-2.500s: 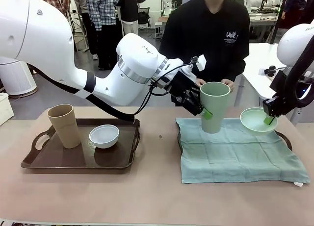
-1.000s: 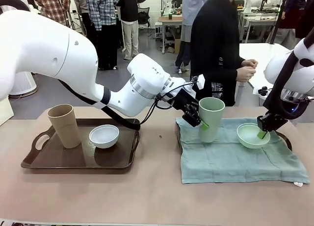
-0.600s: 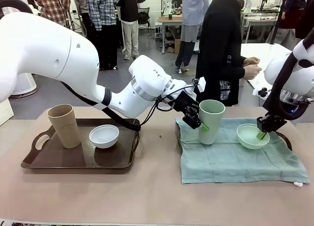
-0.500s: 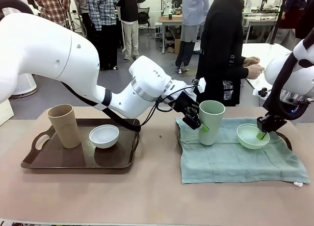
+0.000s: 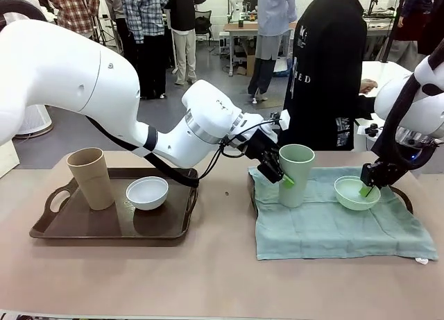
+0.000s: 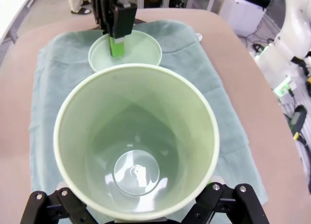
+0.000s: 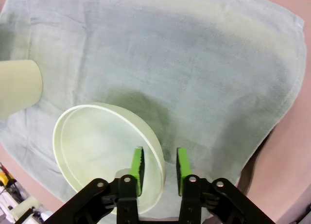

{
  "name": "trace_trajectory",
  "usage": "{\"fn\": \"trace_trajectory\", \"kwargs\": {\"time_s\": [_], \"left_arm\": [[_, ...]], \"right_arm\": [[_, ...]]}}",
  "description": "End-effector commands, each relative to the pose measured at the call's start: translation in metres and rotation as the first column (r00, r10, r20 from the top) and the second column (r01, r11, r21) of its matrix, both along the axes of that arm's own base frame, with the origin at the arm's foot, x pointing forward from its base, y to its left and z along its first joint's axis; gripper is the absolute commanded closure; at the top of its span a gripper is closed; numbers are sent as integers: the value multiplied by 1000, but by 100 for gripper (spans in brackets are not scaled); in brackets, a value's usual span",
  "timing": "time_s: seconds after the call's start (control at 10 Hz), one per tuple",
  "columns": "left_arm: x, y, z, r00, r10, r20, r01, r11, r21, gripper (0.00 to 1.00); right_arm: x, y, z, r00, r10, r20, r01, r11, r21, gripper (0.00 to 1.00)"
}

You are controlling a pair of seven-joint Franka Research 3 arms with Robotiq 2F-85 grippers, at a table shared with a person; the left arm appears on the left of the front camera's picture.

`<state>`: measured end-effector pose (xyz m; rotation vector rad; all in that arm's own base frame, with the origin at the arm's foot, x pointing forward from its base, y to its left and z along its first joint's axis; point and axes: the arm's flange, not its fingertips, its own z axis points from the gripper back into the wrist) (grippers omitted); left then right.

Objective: Set up a tray with a mat and arrange the tableware.
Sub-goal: Place the Picnic Bowl and Reusable plastic cup back onto the Handle tray in front of the human's position.

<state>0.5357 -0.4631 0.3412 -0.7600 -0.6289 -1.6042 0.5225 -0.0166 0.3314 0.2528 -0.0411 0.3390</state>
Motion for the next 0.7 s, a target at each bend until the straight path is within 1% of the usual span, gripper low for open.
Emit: {"fn": "trace_trajectory", "kwargs": {"time_s": [0.0,0.1,0.3,0.4,0.6], "left_arm": [[5,8,5,990,115,-83,-113,993,29,0],[5,14,5,983,137,-121,-133,990,43,0],[3,28,10,977,144,-160,-135,989,64,0],[0,35,14,974,146,-174,-133,988,80,0],[-15,50,30,965,154,-213,-122,980,156,0]], "right_arm": [[-12,3,23,997,-53,54,54,998,-11,16],[-20,4,37,995,-49,90,51,999,-16,16],[-33,4,65,989,-40,143,41,999,2,16],[-40,3,77,986,-41,160,40,999,8,16],[-51,-4,101,978,-52,201,48,998,28,16]]}}
